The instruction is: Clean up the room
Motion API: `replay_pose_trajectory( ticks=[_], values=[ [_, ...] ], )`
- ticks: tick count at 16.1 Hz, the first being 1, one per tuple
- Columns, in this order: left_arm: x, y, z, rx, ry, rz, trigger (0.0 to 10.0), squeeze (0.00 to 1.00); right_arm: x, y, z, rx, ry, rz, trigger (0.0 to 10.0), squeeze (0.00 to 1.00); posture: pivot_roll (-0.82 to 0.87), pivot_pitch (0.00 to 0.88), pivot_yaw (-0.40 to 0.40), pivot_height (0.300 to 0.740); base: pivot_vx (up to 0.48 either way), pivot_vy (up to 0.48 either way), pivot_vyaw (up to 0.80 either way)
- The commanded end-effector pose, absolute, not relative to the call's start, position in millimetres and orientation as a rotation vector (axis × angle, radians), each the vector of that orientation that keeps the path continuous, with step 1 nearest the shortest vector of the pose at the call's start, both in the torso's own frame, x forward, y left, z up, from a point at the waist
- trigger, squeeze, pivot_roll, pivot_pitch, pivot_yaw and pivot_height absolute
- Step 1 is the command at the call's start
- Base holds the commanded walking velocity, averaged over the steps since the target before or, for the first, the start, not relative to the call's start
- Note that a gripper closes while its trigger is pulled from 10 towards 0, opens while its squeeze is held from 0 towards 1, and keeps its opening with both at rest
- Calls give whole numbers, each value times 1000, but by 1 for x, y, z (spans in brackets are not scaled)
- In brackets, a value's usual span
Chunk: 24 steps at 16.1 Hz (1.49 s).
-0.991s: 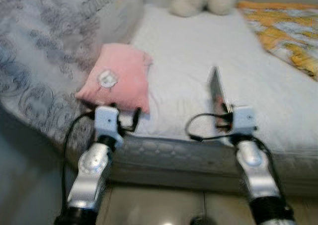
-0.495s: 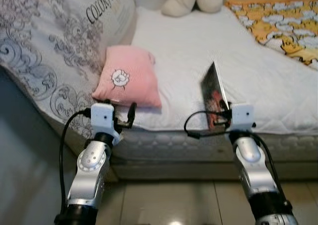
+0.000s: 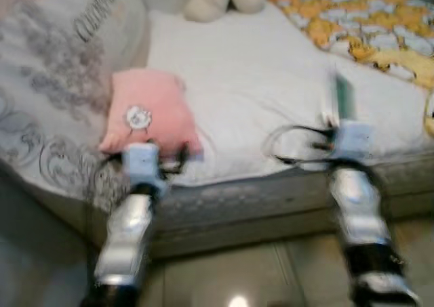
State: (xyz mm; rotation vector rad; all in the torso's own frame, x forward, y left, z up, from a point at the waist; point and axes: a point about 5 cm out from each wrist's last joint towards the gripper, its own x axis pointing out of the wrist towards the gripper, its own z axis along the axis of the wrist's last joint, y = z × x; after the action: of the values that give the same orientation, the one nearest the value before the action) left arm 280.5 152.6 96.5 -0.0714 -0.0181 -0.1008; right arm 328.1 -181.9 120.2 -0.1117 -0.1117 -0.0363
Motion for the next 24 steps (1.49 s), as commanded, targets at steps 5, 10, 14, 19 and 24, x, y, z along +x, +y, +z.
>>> replay_pose_trajectory(
  ticks=[5,10,14,19,24],
  values=[
    [281,141,102,-88,-33,-130,10000,0,332,-186,128,-121,-147,-32,10000,39,-122,0,85,740,345,333,0],
    [280,140,104,-69,-43,-132,10000,0,342,-184,137,-128,-163,-15,10000,39,-111,0,79,740,410,181,0],
    [277,133,109,-3,-68,-159,10000,0,343,-186,139,-130,-167,-21,10000,39,-99,0,77,740,134,-196,0],
    [276,134,110,-26,-68,-146,10000,0,343,-184,139,-124,-174,-15,10000,39,-98,0,83,740,309,-364,0],
    [272,138,112,-38,-66,-116,10000,0,372,-160,153,-38,-112,100,10000,24,-67,0,96,740,125,-70,0]
  ],
)
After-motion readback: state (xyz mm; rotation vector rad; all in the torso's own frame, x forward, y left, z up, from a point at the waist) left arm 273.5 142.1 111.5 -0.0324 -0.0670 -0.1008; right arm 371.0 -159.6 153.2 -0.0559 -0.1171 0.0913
